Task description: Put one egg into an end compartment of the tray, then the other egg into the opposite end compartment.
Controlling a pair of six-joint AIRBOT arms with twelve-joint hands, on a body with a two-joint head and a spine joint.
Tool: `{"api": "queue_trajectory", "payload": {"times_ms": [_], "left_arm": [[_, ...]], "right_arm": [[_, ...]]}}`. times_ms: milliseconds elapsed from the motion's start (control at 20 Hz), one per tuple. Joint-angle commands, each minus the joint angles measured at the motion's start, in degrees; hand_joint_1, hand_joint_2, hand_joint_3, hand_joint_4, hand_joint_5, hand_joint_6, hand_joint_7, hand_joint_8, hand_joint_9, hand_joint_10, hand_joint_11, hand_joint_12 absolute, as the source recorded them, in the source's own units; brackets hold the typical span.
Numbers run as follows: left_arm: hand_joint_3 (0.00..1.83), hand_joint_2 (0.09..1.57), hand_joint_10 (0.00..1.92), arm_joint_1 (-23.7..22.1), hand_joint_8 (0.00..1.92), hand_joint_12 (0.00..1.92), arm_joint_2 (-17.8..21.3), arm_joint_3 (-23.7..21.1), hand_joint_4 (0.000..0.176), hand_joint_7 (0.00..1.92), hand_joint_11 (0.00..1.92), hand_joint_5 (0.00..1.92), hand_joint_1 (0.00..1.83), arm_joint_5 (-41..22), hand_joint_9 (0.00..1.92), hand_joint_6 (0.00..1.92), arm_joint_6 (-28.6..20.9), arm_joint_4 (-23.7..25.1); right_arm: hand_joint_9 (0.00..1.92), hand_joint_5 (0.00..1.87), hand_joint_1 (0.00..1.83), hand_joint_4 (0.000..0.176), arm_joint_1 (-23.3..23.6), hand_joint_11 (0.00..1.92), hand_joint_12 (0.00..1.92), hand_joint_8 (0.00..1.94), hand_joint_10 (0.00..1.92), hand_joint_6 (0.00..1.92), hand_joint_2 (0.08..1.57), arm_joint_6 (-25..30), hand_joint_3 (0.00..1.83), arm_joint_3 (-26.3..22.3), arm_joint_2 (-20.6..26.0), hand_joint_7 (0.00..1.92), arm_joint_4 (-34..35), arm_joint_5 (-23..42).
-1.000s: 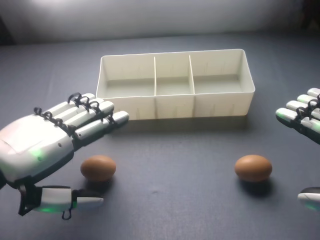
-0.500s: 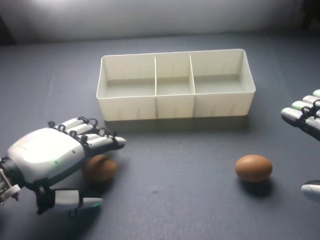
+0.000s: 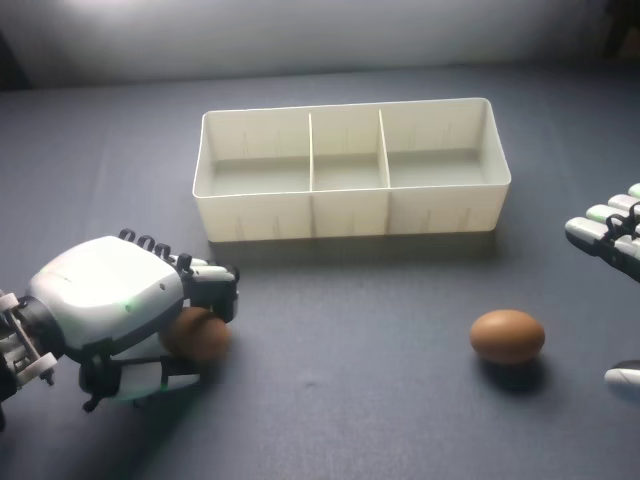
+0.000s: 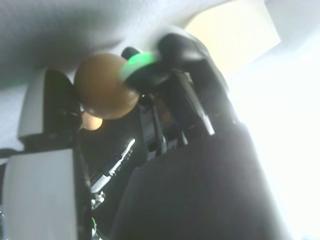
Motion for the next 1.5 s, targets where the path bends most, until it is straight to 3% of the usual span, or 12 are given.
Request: {"api": "queue_trajectory", "payload": {"times_ms": [0,300,400,450,650,700,850,900,1000,1100,1250,1450], "left_arm": [[0.01,1.29,1.92,-1.2,1.75,1.92,1.0,0.0,0.000,0.70,0.90,0.68,1.18,-8.8,0.81,1.21,0.4,-0.2],[0.00,1.20,1.92,-9.8,1.89,1.92,1.4,2.7,0.000,0.86,1.17,0.82,1.12,-9.1,1.08,1.23,0.4,1.9],[0.00,1.23,1.92,-14.6,1.50,1.92,-0.5,5.6,0.000,0.76,1.08,0.75,1.20,-6.9,0.98,1.28,0.5,1.9],[0.00,1.20,1.92,-16.7,1.84,1.92,-1.5,7.0,0.000,0.91,1.22,0.82,1.14,-5.8,1.10,1.22,0.5,1.9],[0.01,1.24,1.92,-25.6,1.92,1.92,-7.6,14.2,0.000,1.09,1.43,0.74,1.08,5.0,1.30,1.37,2.3,1.7],[0.05,1.27,1.92,-25.8,1.77,1.92,-8.7,15.5,0.000,0.79,1.08,0.65,1.15,6.5,0.98,1.31,2.3,0.8],[0.01,1.29,1.52,-25.6,1.51,1.92,-12.4,19.7,0.000,0.75,0.45,0.55,1.14,10.8,0.56,1.48,2.4,-2.1],[0.00,1.21,1.21,-25.5,1.00,1.78,-13.2,20.5,0.000,0.45,0.13,0.31,1.00,11.7,0.34,1.06,2.4,-2.7],[0.00,1.12,0.43,-25.1,0.35,1.24,-13.8,21.2,0.094,0.11,0.00,0.03,0.76,12.1,0.01,0.70,2.4,-3.5],[0.00,1.11,0.04,-24.9,0.05,0.61,-13.9,21.1,0.125,0.03,0.00,0.01,0.62,11.5,0.00,0.27,2.4,-3.8],[0.00,1.13,0.00,-24.2,0.00,0.06,-12.8,20.0,0.132,0.00,0.00,0.00,0.53,9.2,0.00,0.01,2.4,-4.2],[0.03,1.29,0.00,-21.3,0.00,0.00,-7.8,14.5,0.121,0.00,0.00,0.00,0.24,-0.4,0.00,0.00,2.4,-4.7]], "right_arm": [[0.00,0.00,0.24,0.000,0.0,0.00,0.00,0.00,0.00,0.00,1.21,0.5,0.07,0.3,0.0,0.00,-0.3,7.4],[0.00,0.00,0.18,0.000,-0.1,0.00,0.00,0.00,0.00,0.00,1.23,0.9,0.07,0.3,0.0,0.00,-0.4,8.4],[0.00,0.00,0.17,0.000,-0.1,0.00,0.00,0.00,0.00,0.00,1.24,0.9,0.06,0.3,0.0,0.00,-0.4,8.5],[0.00,0.00,0.17,0.000,-0.1,0.00,0.00,0.00,0.00,0.00,1.24,0.9,0.06,0.4,-0.1,0.00,-0.4,8.5],[0.00,0.00,0.22,0.000,-0.1,0.00,0.00,0.00,0.00,0.00,1.27,0.9,0.06,0.5,-0.4,0.00,-1.0,8.5],[0.00,0.00,0.24,0.000,-0.1,0.00,0.00,0.00,0.00,0.00,1.28,1.1,0.06,0.6,-0.6,0.00,-1.3,8.5],[0.00,0.00,0.22,0.000,0.2,0.00,0.00,0.00,0.00,0.00,1.28,1.7,0.05,0.8,-0.8,0.00,-1.9,8.5],[0.00,0.00,0.22,0.000,0.2,0.00,0.00,0.00,0.00,0.00,1.28,1.7,0.05,0.9,-0.9,0.00,-2.0,8.5],[0.00,0.00,0.24,0.000,0.4,0.00,0.00,0.00,0.00,0.00,1.28,2.0,0.04,1.1,-1.0,0.00,-2.6,8.4],[0.00,0.00,0.24,0.000,0.9,0.00,0.00,0.00,0.00,0.00,1.28,2.3,0.04,1.2,-1.2,0.00,-3.1,8.4],[0.01,0.00,0.26,0.000,1.6,0.01,0.00,0.00,0.01,0.00,1.26,3.1,0.03,1.5,-1.2,0.00,-4.3,7.8],[0.06,0.00,0.41,0.000,3.5,0.03,0.02,0.00,0.03,0.00,1.24,5.1,0.01,2.6,-2.0,0.00,-6.4,5.0]]}}
